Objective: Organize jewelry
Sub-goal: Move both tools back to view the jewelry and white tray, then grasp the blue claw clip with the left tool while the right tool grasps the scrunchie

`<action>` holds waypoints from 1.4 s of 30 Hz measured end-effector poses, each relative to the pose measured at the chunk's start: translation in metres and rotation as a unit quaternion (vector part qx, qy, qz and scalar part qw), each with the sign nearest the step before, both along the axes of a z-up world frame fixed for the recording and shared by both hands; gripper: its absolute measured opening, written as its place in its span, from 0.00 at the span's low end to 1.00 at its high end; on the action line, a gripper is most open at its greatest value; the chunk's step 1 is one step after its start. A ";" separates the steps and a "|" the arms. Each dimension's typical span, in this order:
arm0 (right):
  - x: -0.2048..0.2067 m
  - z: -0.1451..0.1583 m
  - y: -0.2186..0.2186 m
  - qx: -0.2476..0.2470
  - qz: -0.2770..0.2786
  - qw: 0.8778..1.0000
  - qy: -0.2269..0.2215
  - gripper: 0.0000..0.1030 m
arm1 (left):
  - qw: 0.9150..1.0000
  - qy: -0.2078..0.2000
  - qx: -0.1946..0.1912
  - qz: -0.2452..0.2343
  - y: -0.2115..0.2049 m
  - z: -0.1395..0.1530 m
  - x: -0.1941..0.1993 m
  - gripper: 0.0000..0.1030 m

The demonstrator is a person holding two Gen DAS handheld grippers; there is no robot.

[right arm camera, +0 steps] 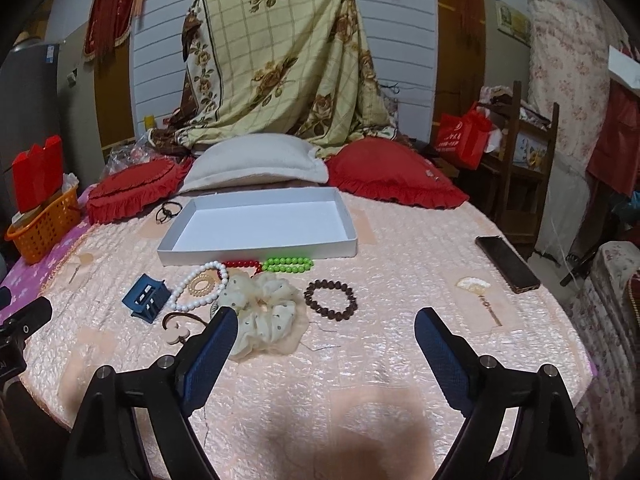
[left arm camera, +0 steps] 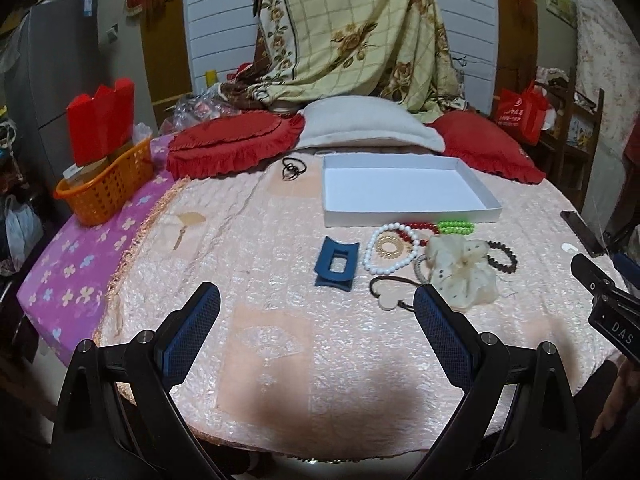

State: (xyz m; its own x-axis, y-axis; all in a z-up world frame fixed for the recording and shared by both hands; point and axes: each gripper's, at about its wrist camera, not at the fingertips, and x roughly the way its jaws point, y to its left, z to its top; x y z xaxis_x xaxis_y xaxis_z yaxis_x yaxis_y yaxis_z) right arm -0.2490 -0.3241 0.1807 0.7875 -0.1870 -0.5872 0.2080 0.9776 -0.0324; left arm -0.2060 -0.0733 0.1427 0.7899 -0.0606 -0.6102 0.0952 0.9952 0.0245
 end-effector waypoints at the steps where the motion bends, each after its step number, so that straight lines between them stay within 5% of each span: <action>1: -0.002 0.001 -0.001 -0.002 -0.003 1.000 -0.003 0.86 | 1.000 -0.001 -0.001 -0.002 -0.001 0.000 -0.001 0.95; 26: 0.003 -0.026 -0.043 0.042 -0.040 0.998 0.018 0.86 | 0.995 0.065 0.020 -0.069 -0.057 -0.034 0.016 0.95; 33: 0.020 -0.038 -0.045 0.038 -0.028 0.998 0.029 0.86 | 0.993 0.108 -0.006 -0.053 -0.035 -0.049 0.045 0.95; 38: 0.037 -0.049 -0.044 0.049 -0.013 0.998 0.044 0.86 | 0.991 0.129 -0.020 -0.036 -0.013 -0.059 0.072 0.76; 42: 0.053 -0.062 -0.040 0.057 0.008 0.997 0.058 0.79 | 0.990 0.132 -0.031 -0.036 -0.002 -0.065 0.092 0.76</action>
State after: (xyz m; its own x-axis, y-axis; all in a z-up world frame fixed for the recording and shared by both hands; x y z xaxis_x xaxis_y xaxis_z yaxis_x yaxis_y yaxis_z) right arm -0.1956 -0.3640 0.1192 0.7157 -0.1021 -0.6909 0.1946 0.9792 0.0569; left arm -0.1141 -0.0753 0.0775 0.5957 -0.1548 -0.7882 0.1600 0.9845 -0.0724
